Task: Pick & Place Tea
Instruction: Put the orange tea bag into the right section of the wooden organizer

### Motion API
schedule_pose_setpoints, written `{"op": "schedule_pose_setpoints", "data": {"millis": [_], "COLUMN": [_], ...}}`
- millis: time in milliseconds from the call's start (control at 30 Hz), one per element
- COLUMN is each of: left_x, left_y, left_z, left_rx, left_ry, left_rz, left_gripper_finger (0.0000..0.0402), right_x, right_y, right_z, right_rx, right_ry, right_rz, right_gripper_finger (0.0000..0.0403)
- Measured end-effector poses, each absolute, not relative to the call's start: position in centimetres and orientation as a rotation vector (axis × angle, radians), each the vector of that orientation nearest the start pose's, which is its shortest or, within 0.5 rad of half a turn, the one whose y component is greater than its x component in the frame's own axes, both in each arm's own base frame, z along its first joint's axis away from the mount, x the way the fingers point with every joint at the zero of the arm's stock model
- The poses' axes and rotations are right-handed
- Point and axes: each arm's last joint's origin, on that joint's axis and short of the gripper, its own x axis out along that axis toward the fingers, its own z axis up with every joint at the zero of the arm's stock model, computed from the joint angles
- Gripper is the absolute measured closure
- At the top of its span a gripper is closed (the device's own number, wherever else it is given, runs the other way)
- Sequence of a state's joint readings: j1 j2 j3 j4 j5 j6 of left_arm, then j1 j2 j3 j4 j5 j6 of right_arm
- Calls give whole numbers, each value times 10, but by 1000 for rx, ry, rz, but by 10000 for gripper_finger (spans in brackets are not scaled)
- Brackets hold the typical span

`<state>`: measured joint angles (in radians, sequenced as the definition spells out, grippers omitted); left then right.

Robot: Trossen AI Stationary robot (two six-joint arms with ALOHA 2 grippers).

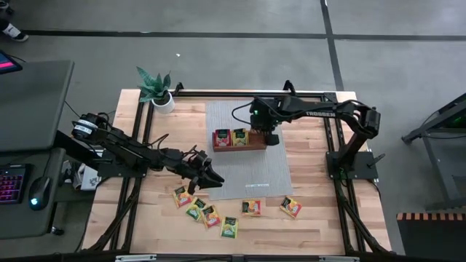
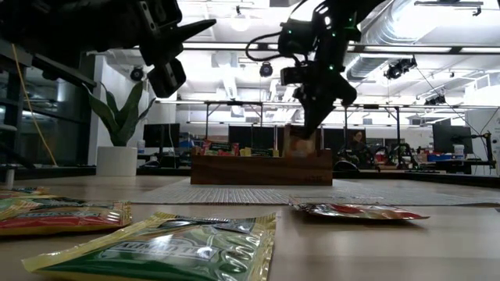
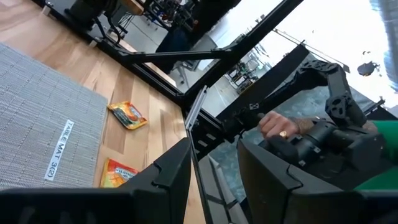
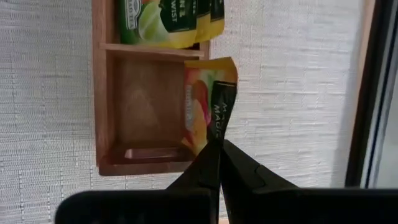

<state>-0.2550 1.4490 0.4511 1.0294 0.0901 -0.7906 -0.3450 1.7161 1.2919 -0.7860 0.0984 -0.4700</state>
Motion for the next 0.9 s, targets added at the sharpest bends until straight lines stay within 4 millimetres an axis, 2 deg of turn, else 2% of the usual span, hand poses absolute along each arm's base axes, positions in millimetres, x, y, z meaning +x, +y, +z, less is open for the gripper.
{"op": "schedule_pose_setpoints", "data": {"millis": [400,900], "left_x": [259,259], "left_y": [-69,-69], "left_z": [195,195], "left_rx": [-812,-831], "left_ry": [103,105], "left_rz": [-319,-316], "left_gripper_finger": [270,270], "right_x": [323,321], "right_y": [-107,-105], "right_z": [229,228], "right_rx": [-331,-299], "right_ry": [1254,1277], "right_rz": [22,34], "right_gripper_finger": [403,403]}}
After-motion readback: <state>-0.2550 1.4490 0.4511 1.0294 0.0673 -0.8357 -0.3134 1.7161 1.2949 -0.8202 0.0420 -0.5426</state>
